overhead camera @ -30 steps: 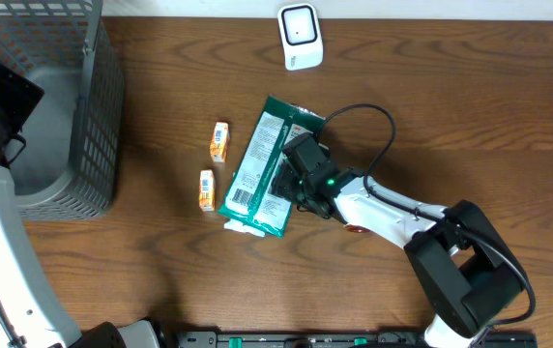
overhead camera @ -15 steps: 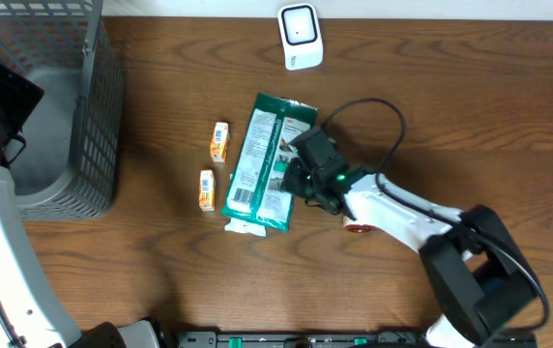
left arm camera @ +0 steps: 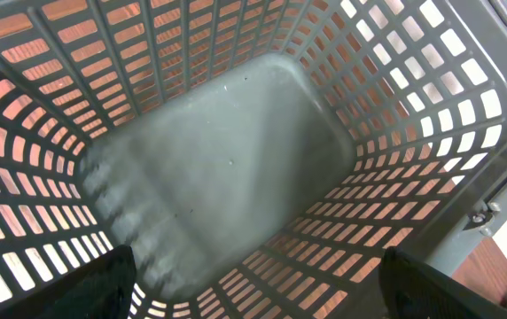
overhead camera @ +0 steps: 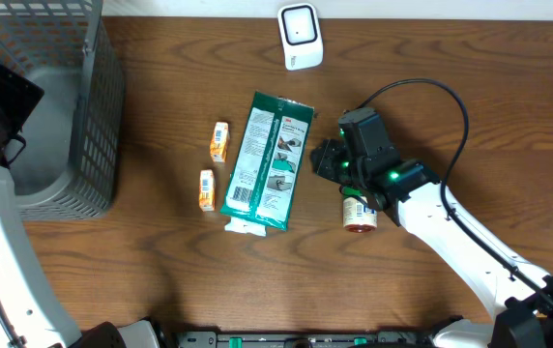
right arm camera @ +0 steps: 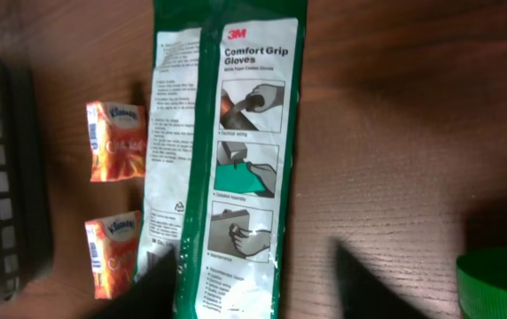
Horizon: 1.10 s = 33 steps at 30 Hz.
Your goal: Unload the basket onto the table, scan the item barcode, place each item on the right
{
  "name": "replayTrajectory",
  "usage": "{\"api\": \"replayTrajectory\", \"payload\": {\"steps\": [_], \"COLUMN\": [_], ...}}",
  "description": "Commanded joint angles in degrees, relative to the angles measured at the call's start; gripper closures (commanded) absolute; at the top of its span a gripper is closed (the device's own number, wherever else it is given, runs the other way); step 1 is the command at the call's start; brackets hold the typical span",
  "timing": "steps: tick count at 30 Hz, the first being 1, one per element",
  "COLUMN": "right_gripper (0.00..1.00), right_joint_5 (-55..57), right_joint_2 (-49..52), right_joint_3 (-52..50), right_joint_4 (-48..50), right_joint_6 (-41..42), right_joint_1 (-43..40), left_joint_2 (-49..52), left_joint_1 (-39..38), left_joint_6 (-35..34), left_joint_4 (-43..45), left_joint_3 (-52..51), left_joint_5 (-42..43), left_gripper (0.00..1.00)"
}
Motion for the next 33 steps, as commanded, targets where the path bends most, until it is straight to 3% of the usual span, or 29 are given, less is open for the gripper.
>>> {"api": "replayTrajectory", "payload": {"steps": [1,5,12,19,23,27,31,33], "right_gripper": [0.2,0.09,0.1,0.41,0.44,0.63,0.66,0.92], "right_joint_5": [-0.8,-0.7,-6.2,-15.1,-15.1,-15.1,-15.1,-15.1], "right_joint_2": [1.9,7.1,18.8,25.6,26.4,26.4,26.4,26.4], "right_joint_3": [-0.2,-0.2,-0.2,-0.2,-0.2,-0.2,-0.2,-0.2], "right_joint_4": [-0.3,1.3,8.3,15.9,16.3,17.8,18.9,19.0], "right_joint_6": [1.9,5.4,8.0,9.2,8.7,4.8,2.2,1.9], "right_joint_1": [1.0,4.1,7.4,5.6,4.3,4.2,4.1,4.1], "left_joint_2": [0.1,0.1,0.1,0.1,0.1,0.1,0.1,0.1], "left_joint_1": [0.2,0.2,0.2,0.2,0.2,0.2,0.2,0.2], "left_joint_6": [0.4,0.4,0.4,0.4,0.4,0.4,0.4,0.4], "left_joint_4": [0.0,0.0,0.0,0.0,0.0,0.0,0.0,0.0], "left_joint_3": [0.2,0.2,0.2,0.2,0.2,0.2,0.2,0.2], "left_joint_5": [-0.3,-0.3,-0.3,-0.3,-0.3,-0.3,-0.3,-0.3], "left_gripper": [0.12,0.12,0.12,0.12,0.12,0.12,0.12,0.12]}}
